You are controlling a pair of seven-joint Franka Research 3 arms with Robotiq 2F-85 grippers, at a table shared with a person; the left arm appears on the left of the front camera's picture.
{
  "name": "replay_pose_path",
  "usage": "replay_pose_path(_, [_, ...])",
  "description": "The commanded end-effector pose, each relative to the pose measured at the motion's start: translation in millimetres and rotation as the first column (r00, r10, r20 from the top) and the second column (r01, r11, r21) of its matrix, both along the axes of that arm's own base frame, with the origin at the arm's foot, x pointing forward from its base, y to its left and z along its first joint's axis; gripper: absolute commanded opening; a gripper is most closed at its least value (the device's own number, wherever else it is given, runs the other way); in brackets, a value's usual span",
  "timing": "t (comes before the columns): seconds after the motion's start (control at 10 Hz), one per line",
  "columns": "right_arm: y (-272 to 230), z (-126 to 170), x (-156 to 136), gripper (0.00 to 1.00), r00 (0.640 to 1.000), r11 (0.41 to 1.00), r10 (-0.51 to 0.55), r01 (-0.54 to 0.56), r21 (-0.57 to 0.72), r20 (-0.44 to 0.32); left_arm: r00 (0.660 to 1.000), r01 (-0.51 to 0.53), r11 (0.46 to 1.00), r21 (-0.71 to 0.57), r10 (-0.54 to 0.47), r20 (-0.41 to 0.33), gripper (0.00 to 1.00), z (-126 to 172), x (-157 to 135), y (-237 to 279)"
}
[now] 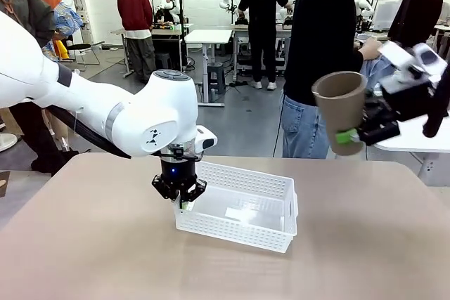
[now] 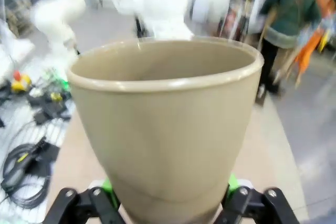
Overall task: Clean and organize the cups into the basket.
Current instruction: Pick up the Organizing basket and move it to the center of the table, then pick up the Reusable plastic cup from the right side of the table and place it inside the Organizing basket.
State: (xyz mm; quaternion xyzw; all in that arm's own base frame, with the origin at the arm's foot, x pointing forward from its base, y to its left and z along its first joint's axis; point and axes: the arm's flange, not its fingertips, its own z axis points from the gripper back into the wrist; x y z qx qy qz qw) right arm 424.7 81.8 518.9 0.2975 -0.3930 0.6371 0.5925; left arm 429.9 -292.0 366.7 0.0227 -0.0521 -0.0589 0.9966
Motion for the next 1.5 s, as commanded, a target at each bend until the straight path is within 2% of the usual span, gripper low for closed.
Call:
replay_pose_path(0.0, [61,28,7,0.81,0.98,0.94,-0.087,0.022,-0.34,-0.177,1.0,0.007,1.0,-0.003,-0.007,0.01,0.0,1,-4,3])
replay_pose_path(0.1, [87,29,5,0.81,0.965,0.864,-0.173,0.053,-0.5,-0.198,1.0,0.007,1.0,-0.003,-0.007,0.01,0.0,1,-4,3])
replay_pose_path(0.2, [104,27,3,0.81,0.958,0.817,-0.209,0.06,-0.574,-0.198,1.0,0.007,1.0,-0.003,-0.007,0.01,0.0,1,-4,3])
replay_pose_path(0.5, [143,7,-3,0.81,0.911,0.728,-0.26,-0.034,-0.685,-0.322,1.0,0.007,1.0,-0.003,-0.007,0.01,0.0,1,-4,3])
replay_pose_path(0.7, [146,-5,-16,0.81,0.913,0.711,-0.212,-0.1,-0.696,-0.349,1.0,0.007,1.0,-0.003,-0.007,0.01,0.0,1,-4,3])
replay_pose_path(0.8, [145,-17,-14,0.81,0.916,0.707,-0.274,-0.014,-0.707,-0.293,1.0,0.007,1.0,-0.003,-0.007,0.01,0.0,1,-4,3])
replay_pose_path(1.2, [145,-17,-14,0.81,0.916,0.707,-0.274,-0.014,-0.707,-0.293,1.0,0.007,1.0,-0.003,-0.007,0.01,0.0,1,-4,3])
replay_pose_path(1.3, [144,-14,-12,0.81,0.911,0.718,-0.262,-0.037,-0.696,-0.318,1.0,0.007,1.0,-0.003,-0.007,0.01,0.0,1,-4,3])
replay_pose_path(1.4, [162,-22,-17,0.81,0.943,0.707,-0.194,-0.055,-0.705,-0.269,1.0,0.007,1.0,-0.003,-0.007,0.01,0.0,1,-4,3])
